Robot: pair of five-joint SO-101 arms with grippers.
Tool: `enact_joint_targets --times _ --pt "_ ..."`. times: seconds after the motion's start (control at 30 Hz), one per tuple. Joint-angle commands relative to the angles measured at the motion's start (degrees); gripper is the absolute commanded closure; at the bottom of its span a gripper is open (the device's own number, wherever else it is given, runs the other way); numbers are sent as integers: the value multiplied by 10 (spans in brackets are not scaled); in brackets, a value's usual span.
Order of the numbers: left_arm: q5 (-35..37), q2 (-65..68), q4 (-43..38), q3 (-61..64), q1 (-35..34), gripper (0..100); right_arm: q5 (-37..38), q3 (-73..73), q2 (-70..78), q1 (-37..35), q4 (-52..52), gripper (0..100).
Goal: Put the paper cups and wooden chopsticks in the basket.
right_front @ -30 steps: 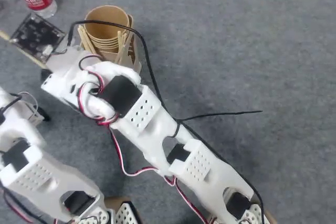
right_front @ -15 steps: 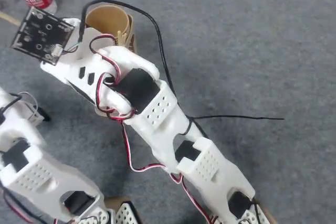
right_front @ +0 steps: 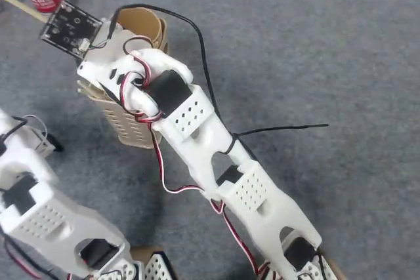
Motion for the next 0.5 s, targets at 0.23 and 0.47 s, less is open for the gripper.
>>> enact_joint_targets --times 0.23,0.47 --pt "0 6 -1 9 9 728 -6 -21 -61 7 80 810" --pt "0 6 -1 9 9 728 -10 -20 -119 56 55 811"
